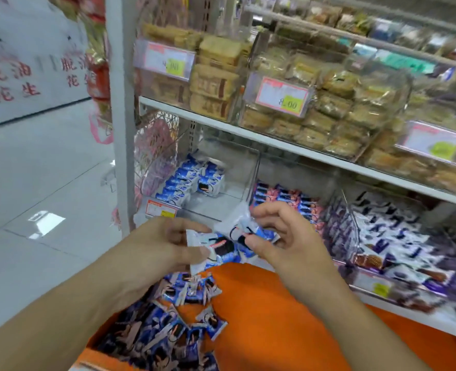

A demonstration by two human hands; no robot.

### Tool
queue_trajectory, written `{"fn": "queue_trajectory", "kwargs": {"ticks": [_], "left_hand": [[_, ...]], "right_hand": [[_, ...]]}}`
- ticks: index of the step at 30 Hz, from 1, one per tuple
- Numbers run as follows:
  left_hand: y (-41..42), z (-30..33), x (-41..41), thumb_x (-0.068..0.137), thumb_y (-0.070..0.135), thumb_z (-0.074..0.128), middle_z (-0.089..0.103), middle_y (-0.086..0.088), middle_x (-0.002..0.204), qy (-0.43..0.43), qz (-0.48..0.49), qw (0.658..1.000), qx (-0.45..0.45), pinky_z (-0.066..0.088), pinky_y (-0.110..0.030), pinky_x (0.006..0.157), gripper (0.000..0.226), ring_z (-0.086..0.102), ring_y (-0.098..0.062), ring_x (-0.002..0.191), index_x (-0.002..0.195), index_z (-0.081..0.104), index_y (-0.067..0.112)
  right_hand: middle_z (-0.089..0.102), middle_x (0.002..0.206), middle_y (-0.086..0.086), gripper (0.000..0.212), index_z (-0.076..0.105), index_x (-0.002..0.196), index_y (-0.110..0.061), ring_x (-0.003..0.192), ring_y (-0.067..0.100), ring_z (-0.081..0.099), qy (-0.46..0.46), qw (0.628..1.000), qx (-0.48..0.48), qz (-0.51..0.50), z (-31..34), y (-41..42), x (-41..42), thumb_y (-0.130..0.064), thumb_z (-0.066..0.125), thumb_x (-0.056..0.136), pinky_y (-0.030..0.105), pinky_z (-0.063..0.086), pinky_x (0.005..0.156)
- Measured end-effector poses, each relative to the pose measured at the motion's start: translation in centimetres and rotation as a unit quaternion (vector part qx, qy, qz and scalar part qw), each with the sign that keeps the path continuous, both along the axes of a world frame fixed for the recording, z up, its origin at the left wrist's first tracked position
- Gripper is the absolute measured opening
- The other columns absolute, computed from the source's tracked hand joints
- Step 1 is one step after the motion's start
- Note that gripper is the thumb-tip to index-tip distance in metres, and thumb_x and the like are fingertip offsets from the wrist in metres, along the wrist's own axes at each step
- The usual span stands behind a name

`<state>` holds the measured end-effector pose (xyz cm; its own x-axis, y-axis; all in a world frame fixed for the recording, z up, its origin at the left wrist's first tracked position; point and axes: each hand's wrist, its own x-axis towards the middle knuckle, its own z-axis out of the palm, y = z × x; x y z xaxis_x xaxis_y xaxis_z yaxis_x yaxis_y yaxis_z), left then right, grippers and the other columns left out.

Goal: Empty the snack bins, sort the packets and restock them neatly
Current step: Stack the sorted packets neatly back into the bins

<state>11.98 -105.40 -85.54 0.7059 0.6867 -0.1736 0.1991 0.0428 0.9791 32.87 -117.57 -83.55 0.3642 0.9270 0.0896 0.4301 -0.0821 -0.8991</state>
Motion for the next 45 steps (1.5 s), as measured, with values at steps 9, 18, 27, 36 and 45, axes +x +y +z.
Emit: {"fn": "queue_trajectory", "kwargs": {"ticks": [9, 18, 27, 36, 45], "left_hand": [[0.2, 0.1, 1.5, 0.089, 0.022, 0.081, 0.076, -0.02, 0.1, -0.001, 0.032, 0.998, 0.05, 0.053, -0.053, 0.102, 0.034, 0.074, -0.031, 0.097, 0.117, 0.072, 0.04], [0.0, -0.2, 2.6, 0.088, 0.006, 0.079, 0.077, 0.012, 0.112, -0.061, 0.065, 0.996, -0.017, 0.06, -0.028, 0.079, 0.045, 0.075, -0.01, 0.099, 0.118, 0.075, 0.039], [-0.7, -0.4, 3.4, 0.084, 0.003, 0.081, 0.075, 0.005, 0.119, -0.102, 0.071, 0.989, -0.086, 0.059, -0.042, 0.092, 0.048, 0.072, -0.02, 0.113, 0.121, 0.074, 0.033], [-0.7, 0.1, 3.4, 0.085, 0.004, 0.077, 0.076, -0.003, 0.085, -0.105, 0.128, 0.98, -0.108, 0.056, -0.046, 0.09, 0.028, 0.075, -0.019, 0.084, 0.11, 0.072, 0.017], [-0.8, -1.2, 3.7, 0.074, 0.017, 0.093, 0.074, -0.005, 0.102, -0.093, 0.114, 0.984, -0.098, 0.06, -0.041, 0.082, 0.051, 0.075, -0.024, 0.09, 0.117, 0.065, 0.012]], "right_hand": [[0.077, 0.113, -0.005, 0.035, 0.067, 0.119, -0.035, 0.104, 0.014, 0.075, 0.117, 0.993, -0.011, -0.026, -0.4, -0.3, 2.1, -0.01, 0.075, 0.095, 0.035, 0.058, 0.089], [0.076, 0.12, 0.001, 0.04, 0.066, 0.129, -0.03, 0.109, 0.023, 0.074, 0.186, 0.981, -0.013, -0.054, -0.7, 0.3, 2.9, -0.017, 0.078, 0.093, 0.058, 0.053, 0.104], [0.077, 0.107, 0.012, 0.033, 0.072, 0.11, -0.034, 0.097, 0.028, 0.077, 0.222, 0.974, 0.02, -0.032, -0.3, 0.1, 2.3, -0.006, 0.074, 0.094, 0.04, 0.061, 0.081], [0.069, 0.088, 0.01, 0.03, 0.064, 0.11, -0.02, 0.067, 0.026, 0.056, 0.245, 0.967, 0.058, -0.037, 0.1, 0.1, 2.5, 0.003, 0.07, 0.092, 0.041, 0.047, 0.067], [0.079, 0.104, 0.005, 0.021, 0.065, 0.104, -0.021, 0.099, 0.028, 0.074, 0.173, 0.983, 0.021, -0.053, -0.9, 0.4, 1.2, -0.017, 0.081, 0.09, 0.046, 0.06, 0.089]]}}
